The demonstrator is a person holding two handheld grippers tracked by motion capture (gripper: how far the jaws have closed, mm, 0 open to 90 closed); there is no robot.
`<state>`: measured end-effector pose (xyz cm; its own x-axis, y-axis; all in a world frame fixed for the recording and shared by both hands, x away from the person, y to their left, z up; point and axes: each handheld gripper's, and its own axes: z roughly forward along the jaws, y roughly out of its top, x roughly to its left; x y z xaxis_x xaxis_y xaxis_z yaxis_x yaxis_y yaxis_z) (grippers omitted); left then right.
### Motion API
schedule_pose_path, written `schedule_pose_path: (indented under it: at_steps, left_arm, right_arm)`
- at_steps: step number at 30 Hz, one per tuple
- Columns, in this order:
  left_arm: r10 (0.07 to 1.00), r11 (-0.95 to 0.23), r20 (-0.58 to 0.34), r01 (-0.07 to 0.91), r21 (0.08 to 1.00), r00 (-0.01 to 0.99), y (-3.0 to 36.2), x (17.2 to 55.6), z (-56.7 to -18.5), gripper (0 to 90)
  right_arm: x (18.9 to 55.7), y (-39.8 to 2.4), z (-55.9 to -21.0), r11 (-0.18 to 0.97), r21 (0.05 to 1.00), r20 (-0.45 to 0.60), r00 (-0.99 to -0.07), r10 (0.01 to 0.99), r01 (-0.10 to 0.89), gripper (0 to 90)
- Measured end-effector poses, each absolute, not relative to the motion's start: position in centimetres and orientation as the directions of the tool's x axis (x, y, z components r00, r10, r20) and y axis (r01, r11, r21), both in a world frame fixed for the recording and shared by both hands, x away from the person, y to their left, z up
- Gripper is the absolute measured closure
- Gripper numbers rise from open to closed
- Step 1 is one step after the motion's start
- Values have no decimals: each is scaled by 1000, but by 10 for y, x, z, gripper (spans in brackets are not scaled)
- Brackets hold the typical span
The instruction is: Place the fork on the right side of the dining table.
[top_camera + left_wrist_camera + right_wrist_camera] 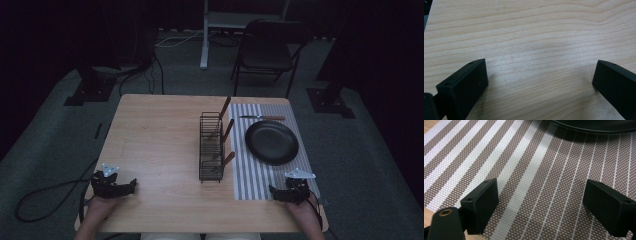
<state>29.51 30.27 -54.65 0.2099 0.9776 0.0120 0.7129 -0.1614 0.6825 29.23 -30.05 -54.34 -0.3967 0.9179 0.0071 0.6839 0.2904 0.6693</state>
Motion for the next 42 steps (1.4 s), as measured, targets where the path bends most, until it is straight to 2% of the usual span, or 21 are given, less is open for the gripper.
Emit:
schedule_pose_path:
  at_steps: [19,42]
  left_arm:
    - [978,-161,12,713,682,210,303,295,-546,0]
    - [978,-162,12,713,682,211,303,295,-546,0]
  right_arm:
    - [282,-280,-526,304,683,40,-451,892,664,143]
    - [271,-240,-482,299,777,69,-547,835,554,154]
